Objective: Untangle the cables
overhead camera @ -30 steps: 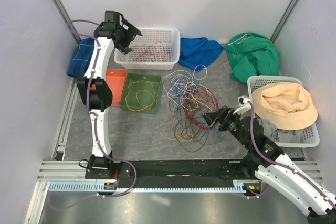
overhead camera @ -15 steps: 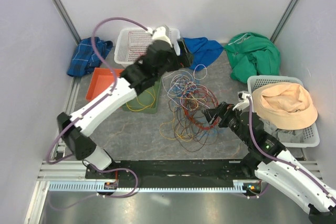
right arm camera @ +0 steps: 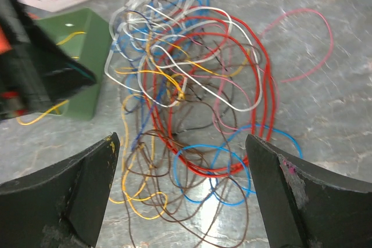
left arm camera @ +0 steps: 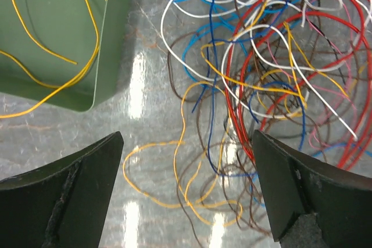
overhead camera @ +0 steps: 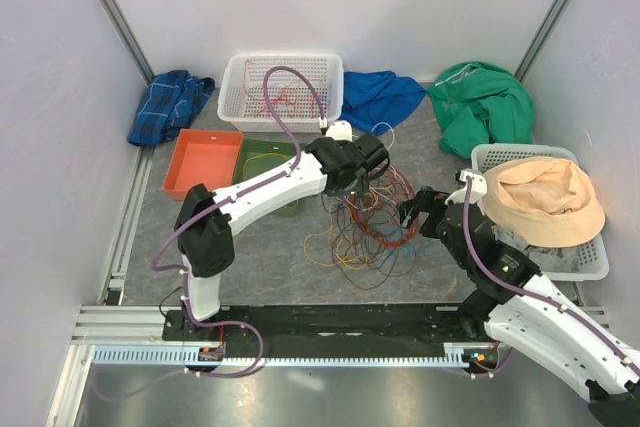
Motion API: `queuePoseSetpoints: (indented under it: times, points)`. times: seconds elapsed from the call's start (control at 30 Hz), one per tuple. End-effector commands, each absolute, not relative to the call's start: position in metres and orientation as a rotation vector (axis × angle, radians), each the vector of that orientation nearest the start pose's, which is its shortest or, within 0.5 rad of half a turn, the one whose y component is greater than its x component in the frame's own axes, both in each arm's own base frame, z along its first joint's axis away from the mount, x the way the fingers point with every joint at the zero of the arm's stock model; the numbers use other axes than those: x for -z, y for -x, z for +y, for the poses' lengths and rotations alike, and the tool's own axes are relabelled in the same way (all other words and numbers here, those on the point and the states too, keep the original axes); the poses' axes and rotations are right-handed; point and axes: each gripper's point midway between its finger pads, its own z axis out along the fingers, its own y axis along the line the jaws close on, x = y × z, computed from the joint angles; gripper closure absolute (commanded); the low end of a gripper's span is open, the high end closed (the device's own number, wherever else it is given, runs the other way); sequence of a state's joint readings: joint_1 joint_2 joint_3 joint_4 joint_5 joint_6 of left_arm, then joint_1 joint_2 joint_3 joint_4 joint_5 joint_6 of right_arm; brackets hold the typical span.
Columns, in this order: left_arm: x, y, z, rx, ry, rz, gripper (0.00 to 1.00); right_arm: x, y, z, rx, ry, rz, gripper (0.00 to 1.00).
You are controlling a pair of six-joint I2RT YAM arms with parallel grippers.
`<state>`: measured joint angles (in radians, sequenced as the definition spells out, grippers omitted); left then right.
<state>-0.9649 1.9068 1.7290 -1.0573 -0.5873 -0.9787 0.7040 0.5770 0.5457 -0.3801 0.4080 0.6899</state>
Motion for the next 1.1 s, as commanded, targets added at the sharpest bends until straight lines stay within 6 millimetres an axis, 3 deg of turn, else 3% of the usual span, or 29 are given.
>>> queuePoseSetpoints:
  times: [0.0,0.03,0.13,0.17,0.37,0.67,0.7,0.77,0.8,0.83,0.93,1.07]
  points:
    - [-0.149,-0.267,-0.311,-0.022,0.082,2.53,0.01,-0.189,-0.229,0.127,-0.506,-0.326,1.948,0.02]
    - [-0.15,-0.272,-0.323,0.042,0.077,2.475,0.01,-0.183,-0.228,0.128,-0.51,-0.331,1.956,0.02]
    - [-0.126,-0.249,-0.328,0.112,-0.098,2.483,0.01,-0.178,-0.227,0.129,-0.521,-0.335,1.96,0.03]
    - [-0.108,-0.245,-0.328,0.139,-0.132,2.491,0.01,-0.177,-0.226,0.129,-0.521,-0.329,1.963,0.03]
    - [-0.06,-0.227,-0.328,0.241,-0.129,2.54,0.09,-0.173,-0.22,0.129,-0.548,-0.312,1.96,0.03]
    - [-0.027,-0.219,-0.318,0.231,-0.134,2.579,0.17,-0.164,-0.216,0.128,-0.556,-0.301,1.969,0.03]
    - [-0.025,-0.219,-0.317,0.236,-0.131,2.584,0.2,-0.163,-0.215,0.128,-0.554,-0.299,1.971,0.03]
    - [-0.019,-0.216,-0.313,0.233,-0.124,2.592,0.47,-0.163,-0.215,0.126,-0.553,-0.303,1.965,0.03]
    - [-0.017,-0.216,-0.31,0.215,-0.11,2.588,0.87,-0.164,-0.215,0.126,-0.553,-0.303,1.962,0.03]
    - [-0.014,-0.214,-0.304,0.192,-0.077,2.605,0.98,-0.162,-0.214,0.125,-0.544,-0.298,1.967,0.03]
    - [-0.006,-0.206,-0.295,0.168,-0.08,2.628,0.98,-0.164,-0.215,0.123,-0.54,-0.302,1.955,0.03]
    - [-0.014,-0.203,-0.29,0.191,-0.078,2.611,0.98,-0.169,-0.214,0.124,-0.553,-0.299,1.947,0.03]
